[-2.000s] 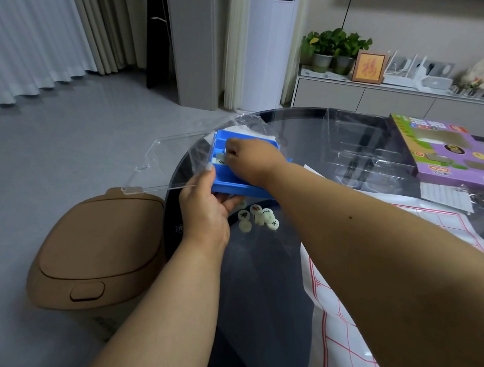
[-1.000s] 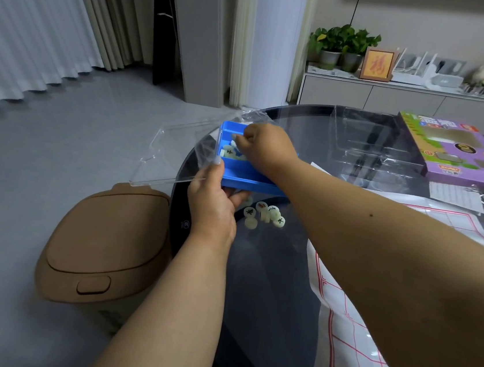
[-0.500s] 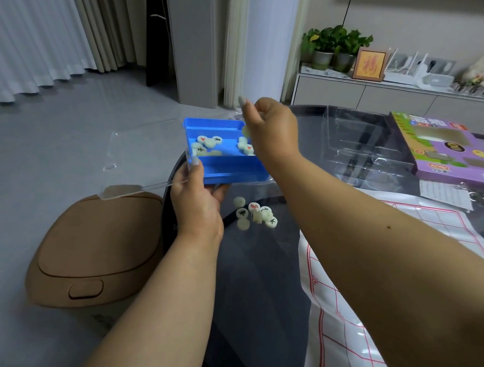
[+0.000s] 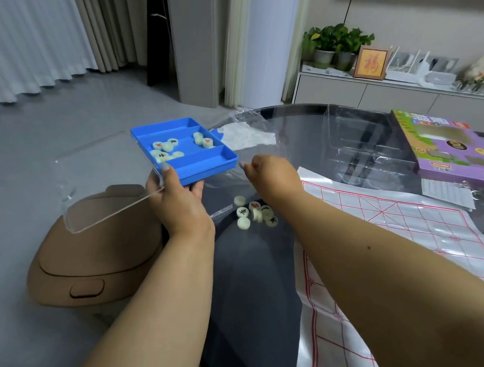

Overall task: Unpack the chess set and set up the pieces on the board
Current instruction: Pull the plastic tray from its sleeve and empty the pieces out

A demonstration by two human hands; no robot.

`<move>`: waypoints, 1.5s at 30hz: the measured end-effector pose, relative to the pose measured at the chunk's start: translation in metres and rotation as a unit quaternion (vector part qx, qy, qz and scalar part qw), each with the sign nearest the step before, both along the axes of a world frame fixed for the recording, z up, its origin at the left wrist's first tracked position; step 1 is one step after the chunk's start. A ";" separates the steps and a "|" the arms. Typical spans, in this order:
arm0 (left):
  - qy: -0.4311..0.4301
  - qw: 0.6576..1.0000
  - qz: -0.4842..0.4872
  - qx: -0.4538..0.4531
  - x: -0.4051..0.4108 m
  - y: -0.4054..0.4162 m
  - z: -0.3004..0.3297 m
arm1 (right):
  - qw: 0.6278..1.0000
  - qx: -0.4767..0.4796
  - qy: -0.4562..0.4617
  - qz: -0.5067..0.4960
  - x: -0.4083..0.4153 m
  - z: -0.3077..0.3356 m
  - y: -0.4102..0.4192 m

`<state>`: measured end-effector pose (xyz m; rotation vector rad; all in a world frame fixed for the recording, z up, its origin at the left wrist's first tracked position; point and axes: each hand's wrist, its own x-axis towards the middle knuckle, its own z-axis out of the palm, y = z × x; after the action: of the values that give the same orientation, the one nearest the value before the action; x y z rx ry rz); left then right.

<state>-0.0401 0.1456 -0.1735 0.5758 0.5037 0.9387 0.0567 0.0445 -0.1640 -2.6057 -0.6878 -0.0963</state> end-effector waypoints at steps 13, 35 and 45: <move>0.006 1.000 -0.013 -0.006 -0.001 -0.004 0.001 | 0.994 0.025 -0.004 0.106 0.005 -0.012 -0.007; -0.007 0.996 -0.089 0.007 -0.003 -0.010 0.001 | 0.869 0.475 0.129 -0.052 0.005 0.032 -0.002; -0.017 0.993 -0.115 0.030 -0.003 -0.013 0.000 | 0.989 0.079 -0.079 0.095 -0.012 0.040 0.014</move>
<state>-0.0433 0.1325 -0.1736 0.6570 0.3694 0.7443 0.0451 0.0580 -0.1241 -2.3859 -0.9403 -0.2890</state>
